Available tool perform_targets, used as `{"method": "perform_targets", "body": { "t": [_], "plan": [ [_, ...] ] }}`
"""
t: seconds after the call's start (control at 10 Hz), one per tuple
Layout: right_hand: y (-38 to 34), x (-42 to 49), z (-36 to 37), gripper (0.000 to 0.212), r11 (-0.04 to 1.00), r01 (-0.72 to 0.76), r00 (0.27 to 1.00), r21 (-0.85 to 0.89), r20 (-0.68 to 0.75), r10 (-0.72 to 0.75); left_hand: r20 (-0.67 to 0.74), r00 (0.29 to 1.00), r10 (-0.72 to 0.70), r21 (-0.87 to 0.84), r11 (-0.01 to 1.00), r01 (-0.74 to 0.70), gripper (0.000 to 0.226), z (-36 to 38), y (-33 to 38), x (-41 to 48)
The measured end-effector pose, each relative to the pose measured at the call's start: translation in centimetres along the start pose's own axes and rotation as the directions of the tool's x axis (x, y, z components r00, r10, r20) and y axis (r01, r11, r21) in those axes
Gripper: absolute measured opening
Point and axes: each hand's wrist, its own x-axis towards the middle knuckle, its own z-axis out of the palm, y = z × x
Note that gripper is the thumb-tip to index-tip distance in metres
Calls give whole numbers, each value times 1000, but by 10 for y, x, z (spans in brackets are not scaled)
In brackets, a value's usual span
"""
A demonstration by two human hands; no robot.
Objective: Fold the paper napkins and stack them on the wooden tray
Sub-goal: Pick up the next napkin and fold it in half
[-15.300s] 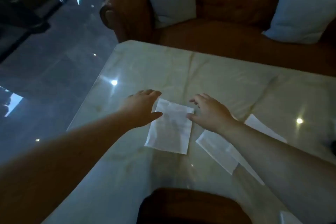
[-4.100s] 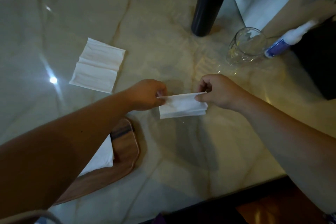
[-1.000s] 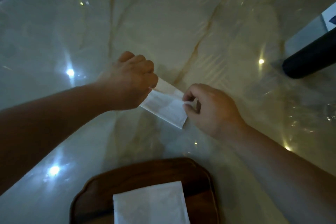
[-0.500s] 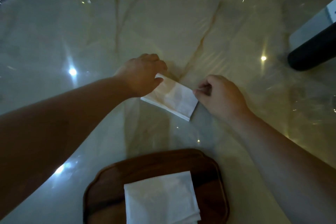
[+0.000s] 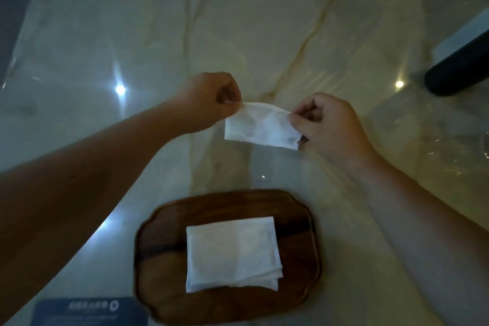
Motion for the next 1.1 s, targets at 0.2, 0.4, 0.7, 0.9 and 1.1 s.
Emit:
{"method": "perform_targets", "body": {
  "t": [0.2,0.4,0.7,0.9,1.1],
  "plan": [
    [-18,-39,-6,12,990,19,992,142,120,-36,25,978,-209,-415,888,200,19,-8,10,-77],
    [-21,-84,5,14,995,-1,967,96,255,-24,-24,960,-279,-367,896,251,24,3,-2,-144],
    [4,-124,37,13,985,139,910,-106,407,-85,45,915,-401,-281,874,397,15,28,-15,-197],
    [16,-129,34,12,851,379,883,-364,417,-215,-70,960,-272,19,962,274,22,43,-25,-213],
    [-7,-119,12,31,629,622,769,-466,514,-380,-124,991,43,259,966,-9,22,41,-9,-210]
  ]
}}
